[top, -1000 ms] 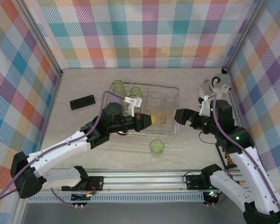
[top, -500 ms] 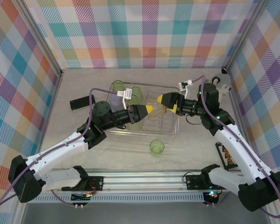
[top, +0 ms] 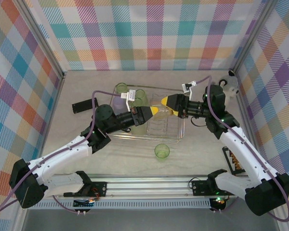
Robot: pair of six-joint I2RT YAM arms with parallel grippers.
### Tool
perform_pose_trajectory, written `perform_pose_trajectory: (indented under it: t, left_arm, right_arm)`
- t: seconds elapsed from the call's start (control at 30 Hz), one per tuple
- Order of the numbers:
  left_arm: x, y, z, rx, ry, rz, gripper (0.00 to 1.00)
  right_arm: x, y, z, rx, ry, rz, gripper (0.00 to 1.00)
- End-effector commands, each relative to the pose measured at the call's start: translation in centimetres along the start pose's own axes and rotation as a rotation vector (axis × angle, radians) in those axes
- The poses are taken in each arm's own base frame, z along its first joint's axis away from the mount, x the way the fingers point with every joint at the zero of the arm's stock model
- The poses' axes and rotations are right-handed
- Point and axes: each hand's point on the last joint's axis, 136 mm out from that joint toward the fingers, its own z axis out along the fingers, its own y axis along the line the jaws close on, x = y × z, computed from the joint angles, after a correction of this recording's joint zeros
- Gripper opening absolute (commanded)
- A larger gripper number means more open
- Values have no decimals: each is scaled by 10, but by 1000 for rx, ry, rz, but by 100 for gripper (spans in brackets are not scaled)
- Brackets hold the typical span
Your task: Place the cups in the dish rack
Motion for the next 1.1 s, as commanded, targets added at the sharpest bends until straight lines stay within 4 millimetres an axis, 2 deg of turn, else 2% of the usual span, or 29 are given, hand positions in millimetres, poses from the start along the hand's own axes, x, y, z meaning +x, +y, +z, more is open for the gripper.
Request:
perform_pose_trajectory:
  t: [0.0, 0.17, 0.37, 0.57, 0.77, 0.87, 0.9, 0.93, 1.03, 1.07]
  left_arm:
    - [-17, -10, -6, 39, -86, 35, 0]
    - [-16, -2, -5, 18, -93, 26, 0]
    - [-16, 2, -4, 10, -96, 22, 0]
    - [-14, 6, -5, 4, -93, 16, 0]
    - [-10, 10, -3, -3, -76, 7, 1]
    - [-7, 15, -3, -17, -70, 1, 36]
    - [-7, 19, -4, -29, -72, -2, 55]
    - [-6, 23, -4, -45, -74, -4, 70]
    - [-5, 34, -10, -98, -86, 4, 100]
    - [-4, 37, -13, -121, -88, 12, 100]
  right_arm:
    - [7, 9, 2, -50, 32, -6, 86]
    - [10, 11, 4, -65, 46, 7, 80]
    - [16, 14, 6, -79, 66, 4, 83]
    - [16, 15, 6, -80, 61, -4, 83]
    - [13, 12, 4, -39, 46, -20, 71]
    - [10, 6, 0, 34, 23, -43, 63]
    - [10, 3, -1, 65, 20, -49, 60]
    - [9, 1, -3, 95, 18, -57, 58]
    - [8, -8, -10, 190, 7, -79, 54]
    - [7, -11, -13, 221, -1, -92, 53]
